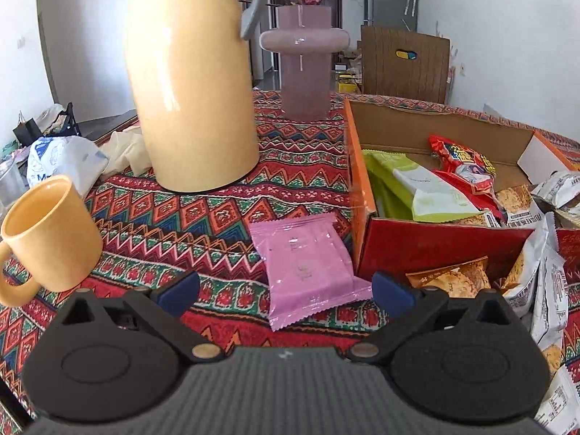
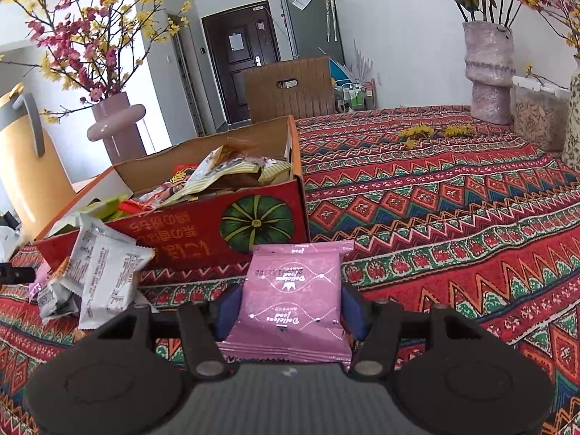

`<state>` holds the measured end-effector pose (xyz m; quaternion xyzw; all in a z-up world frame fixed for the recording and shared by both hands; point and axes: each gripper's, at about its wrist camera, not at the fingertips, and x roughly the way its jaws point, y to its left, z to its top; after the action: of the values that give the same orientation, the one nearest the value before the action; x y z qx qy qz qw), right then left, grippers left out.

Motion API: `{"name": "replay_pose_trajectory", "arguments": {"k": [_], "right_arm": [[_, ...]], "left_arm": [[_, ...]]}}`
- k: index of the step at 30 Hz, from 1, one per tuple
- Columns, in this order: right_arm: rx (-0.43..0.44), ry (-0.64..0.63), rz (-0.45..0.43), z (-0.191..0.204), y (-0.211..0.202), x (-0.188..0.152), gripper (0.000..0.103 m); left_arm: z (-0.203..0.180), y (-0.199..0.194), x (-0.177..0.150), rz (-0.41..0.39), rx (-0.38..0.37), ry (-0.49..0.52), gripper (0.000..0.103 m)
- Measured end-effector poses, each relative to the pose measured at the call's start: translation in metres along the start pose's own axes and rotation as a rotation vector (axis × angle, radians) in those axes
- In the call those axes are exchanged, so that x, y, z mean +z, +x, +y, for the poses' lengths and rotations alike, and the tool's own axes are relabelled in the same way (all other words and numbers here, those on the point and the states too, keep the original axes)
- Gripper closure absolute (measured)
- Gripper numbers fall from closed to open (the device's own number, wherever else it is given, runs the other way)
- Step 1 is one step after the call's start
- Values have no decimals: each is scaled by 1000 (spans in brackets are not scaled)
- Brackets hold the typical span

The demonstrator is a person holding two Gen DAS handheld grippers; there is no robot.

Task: Organize snacks
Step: 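Grasp another pink packet with the left tool while the right tool holds its packet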

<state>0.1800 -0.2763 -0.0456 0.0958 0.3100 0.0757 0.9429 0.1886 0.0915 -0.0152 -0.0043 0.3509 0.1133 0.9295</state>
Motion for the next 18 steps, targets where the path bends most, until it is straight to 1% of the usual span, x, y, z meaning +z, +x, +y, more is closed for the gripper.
{"name": "replay_pose_trajectory", "arguments": {"k": [2, 3, 5, 7, 8, 9, 10, 11, 13, 18], "right_arm": [[4, 6, -1, -1, 0, 0, 45], [6, 8, -1, -2, 0, 0, 45], [10, 10, -3, -2, -1, -1, 45], [15, 10, -5, -2, -1, -1, 45], [17, 10, -6, -2, -2, -1, 45], [20, 9, -7, -2, -2, -1, 45], [21, 9, -8, -2, -2, -2, 45], [23, 8, -10, -1, -3, -2, 45], [27, 6, -13, -1, -4, -2, 45], [34, 2, -20, 0, -6, -3, 45]], "left_arm": [[-7, 6, 2, 12, 3, 20, 0], [-10, 9, 2, 17, 2, 28, 2], [-13, 14, 2, 27, -4, 31, 9], [-11, 18, 2, 41, -26, 22, 27], [-8, 18, 2, 45, -55, 10, 32], [-6, 17, 2, 48, -63, 2, 36], [-4, 16, 1, 43, -64, 0, 42], [-2, 14, 0, 40, -65, -1, 46], [5, 12, -3, 41, -78, -6, 47], [19, 4, -10, 37, -62, 0, 47]]}}
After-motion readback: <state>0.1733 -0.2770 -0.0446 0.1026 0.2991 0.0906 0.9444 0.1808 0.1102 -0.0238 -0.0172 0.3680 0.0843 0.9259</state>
